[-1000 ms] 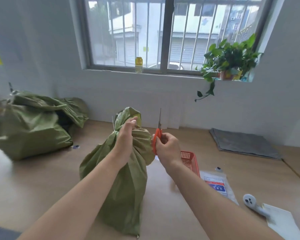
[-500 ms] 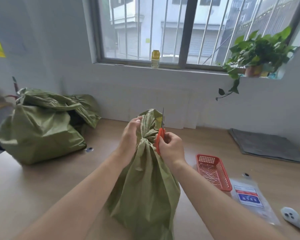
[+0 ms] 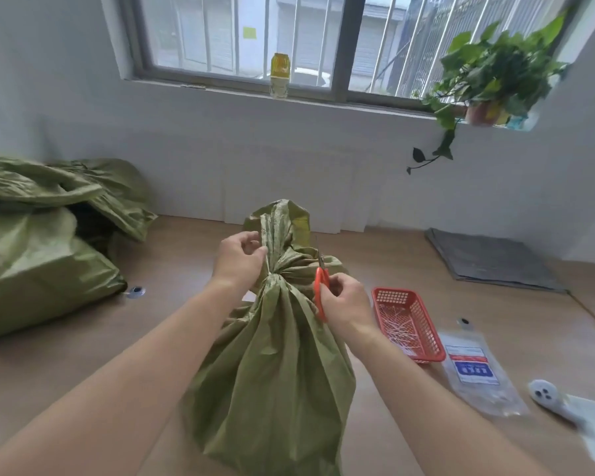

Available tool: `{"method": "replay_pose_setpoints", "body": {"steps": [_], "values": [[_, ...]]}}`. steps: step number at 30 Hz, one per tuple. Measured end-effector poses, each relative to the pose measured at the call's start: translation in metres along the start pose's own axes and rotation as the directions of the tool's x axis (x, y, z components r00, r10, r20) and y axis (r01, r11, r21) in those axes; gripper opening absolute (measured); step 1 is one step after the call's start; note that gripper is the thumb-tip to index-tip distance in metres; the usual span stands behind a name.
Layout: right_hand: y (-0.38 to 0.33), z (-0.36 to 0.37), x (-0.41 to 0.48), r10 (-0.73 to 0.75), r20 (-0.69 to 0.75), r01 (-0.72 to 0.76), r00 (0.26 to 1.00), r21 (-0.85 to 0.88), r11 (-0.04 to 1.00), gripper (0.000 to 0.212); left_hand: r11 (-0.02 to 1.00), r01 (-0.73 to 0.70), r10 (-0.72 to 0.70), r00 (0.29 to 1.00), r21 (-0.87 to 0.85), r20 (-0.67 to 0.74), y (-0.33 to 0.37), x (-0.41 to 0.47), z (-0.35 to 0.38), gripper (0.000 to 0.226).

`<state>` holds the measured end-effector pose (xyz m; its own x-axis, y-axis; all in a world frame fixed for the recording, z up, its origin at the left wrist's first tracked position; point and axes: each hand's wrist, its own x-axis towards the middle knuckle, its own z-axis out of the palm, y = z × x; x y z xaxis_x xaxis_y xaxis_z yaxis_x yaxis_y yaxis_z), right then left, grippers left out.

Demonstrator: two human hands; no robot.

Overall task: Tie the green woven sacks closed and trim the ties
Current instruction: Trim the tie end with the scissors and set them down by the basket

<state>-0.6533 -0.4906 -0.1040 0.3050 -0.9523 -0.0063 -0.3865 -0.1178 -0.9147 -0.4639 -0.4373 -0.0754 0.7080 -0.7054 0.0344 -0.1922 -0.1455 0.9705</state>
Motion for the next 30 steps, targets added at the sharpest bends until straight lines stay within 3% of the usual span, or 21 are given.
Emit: {"method": "replay_pose_setpoints", "body": {"steps": [3,7,14,18,24,30], "values": [[0.011,-0.007,0.008,0.006,0.097,0.003,0.995,-0.097,0.995,0.033,0.999,-0.022,0.024,0.998,0.029,-0.056,-0.003,0.014,0.003,0.028],[0.015,-0.013,0.015,-0.042,0.195,0.095,0.980,-0.269,0.958,0.030,0.992,-0.015,0.023,0.998,0.122,-0.063,-0.002,0.027,0.007,0.003],[0.010,-0.023,0.030,-0.156,0.398,0.356,0.904,-0.499,0.790,0.020,0.955,-0.172,0.173,0.985,0.241,0.016,0.009,0.030,0.006,0.006],[0.008,-0.021,0.036,-0.195,0.422,0.413,0.885,-0.519,0.749,0.017,0.944,-0.241,0.235,0.971,0.223,0.051,0.019,0.032,0.001,0.006],[0.000,-0.023,0.040,-0.282,0.396,0.469,0.874,-0.540,0.698,0.030,0.933,-0.298,0.283,0.954,0.201,0.100,0.028,0.032,-0.004,0.006],[-0.009,-0.028,0.041,-0.295,0.418,0.500,0.859,-0.560,0.661,0.023,0.930,-0.311,0.294,0.949,0.196,0.111,0.030,0.029,-0.002,0.004]]}}
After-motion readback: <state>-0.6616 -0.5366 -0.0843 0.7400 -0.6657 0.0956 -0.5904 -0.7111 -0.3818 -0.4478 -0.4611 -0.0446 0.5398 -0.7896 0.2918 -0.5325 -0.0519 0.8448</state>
